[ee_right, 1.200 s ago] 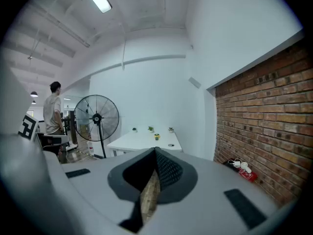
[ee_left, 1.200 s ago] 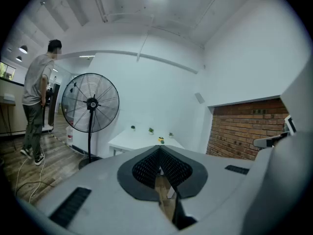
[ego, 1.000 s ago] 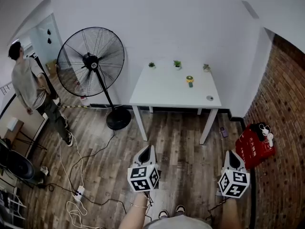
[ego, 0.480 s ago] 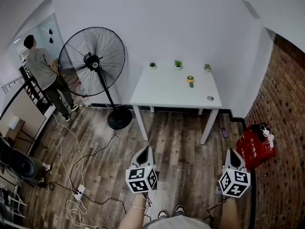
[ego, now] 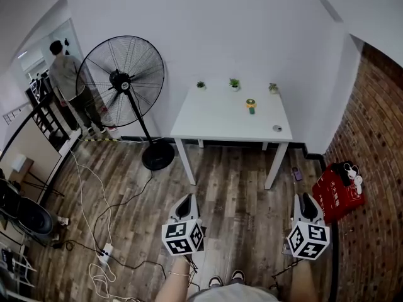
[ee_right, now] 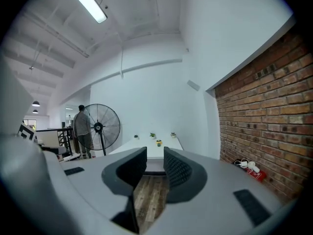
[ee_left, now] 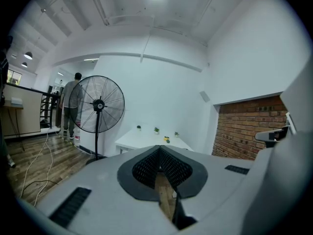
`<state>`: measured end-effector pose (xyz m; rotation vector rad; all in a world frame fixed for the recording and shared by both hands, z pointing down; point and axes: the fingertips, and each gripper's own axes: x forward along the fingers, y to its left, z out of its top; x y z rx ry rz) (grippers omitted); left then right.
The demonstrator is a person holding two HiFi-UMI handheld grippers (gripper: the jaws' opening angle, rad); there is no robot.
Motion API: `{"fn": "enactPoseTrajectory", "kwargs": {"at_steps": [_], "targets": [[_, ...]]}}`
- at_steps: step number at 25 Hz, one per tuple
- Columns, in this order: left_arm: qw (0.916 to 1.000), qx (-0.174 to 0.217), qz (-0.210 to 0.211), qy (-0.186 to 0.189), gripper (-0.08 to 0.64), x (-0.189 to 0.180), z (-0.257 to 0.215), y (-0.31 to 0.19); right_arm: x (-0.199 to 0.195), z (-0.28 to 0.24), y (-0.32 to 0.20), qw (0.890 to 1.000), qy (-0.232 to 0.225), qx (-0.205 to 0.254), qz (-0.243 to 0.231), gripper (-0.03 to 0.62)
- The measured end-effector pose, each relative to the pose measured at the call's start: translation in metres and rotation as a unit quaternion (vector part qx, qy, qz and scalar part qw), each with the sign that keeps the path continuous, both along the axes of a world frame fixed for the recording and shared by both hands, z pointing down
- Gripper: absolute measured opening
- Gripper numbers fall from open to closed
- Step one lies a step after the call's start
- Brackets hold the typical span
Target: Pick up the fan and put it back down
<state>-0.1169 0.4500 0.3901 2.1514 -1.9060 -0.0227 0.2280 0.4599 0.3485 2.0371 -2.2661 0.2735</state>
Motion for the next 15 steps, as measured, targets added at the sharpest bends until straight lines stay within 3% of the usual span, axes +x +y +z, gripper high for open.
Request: {"fn": "enactPoseTrajectory", "kwargs": {"at_steps": [6,15], "targets": [[0.9999,0.001,-0.012,-0.004,0.011,0.000,-0.003,-0.005,0.005,-0.002,-0.009,1.000,-0.001,0.005,-0.002,0.216],[0.9996,0.000,-0.026,-0.010,0.011,0.015,-0.004,-0.012,0.026,0.005,-0.023,1.000,0.001,-0.002,-0.011,0.234]]}}
